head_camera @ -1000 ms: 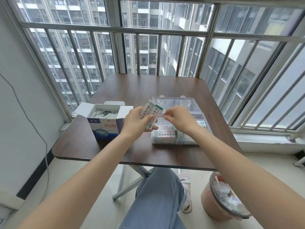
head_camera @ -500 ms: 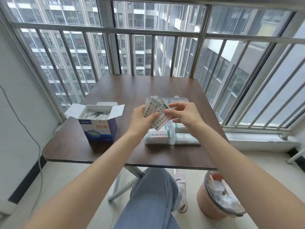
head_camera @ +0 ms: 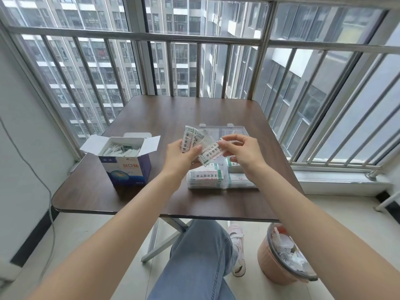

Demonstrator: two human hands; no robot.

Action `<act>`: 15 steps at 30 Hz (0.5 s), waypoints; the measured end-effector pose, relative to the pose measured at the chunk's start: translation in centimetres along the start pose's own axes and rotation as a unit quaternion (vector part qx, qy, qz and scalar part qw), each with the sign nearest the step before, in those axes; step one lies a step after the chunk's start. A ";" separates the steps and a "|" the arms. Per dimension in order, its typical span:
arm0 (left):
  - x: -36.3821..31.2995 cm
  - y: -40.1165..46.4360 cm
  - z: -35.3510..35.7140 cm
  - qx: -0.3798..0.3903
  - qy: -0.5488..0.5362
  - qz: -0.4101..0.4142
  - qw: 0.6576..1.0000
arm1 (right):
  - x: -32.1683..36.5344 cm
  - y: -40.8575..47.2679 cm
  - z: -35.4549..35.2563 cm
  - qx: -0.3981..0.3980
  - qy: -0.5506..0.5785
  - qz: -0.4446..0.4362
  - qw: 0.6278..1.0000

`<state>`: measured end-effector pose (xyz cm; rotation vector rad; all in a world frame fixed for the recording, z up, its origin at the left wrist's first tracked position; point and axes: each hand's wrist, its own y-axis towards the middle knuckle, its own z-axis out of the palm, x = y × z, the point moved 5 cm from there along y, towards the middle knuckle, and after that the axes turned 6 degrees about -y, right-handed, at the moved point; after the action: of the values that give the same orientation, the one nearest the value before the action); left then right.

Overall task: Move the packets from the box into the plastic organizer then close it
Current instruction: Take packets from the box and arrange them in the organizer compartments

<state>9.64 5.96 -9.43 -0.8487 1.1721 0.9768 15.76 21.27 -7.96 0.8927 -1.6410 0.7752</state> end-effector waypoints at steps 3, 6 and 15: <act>0.2 0.4 -0.8 -0.021 0.094 0.037 0.995 | -0.5 0.4 -0.2 -0.018 -0.002 0.010 1.000; -0.4 0.5 -0.8 -0.028 0.207 0.090 0.974 | -0.9 0.8 -0.3 -0.036 -0.013 0.022 0.999; -0.8 1.2 -1.2 -0.043 0.302 0.118 0.945 | -0.6 2.0 0.7 -0.090 -0.141 -0.004 0.986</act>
<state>8.00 5.11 -8.90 -1.1418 1.7963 0.9947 13.82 21.75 -8.82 0.9091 -1.9193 0.4997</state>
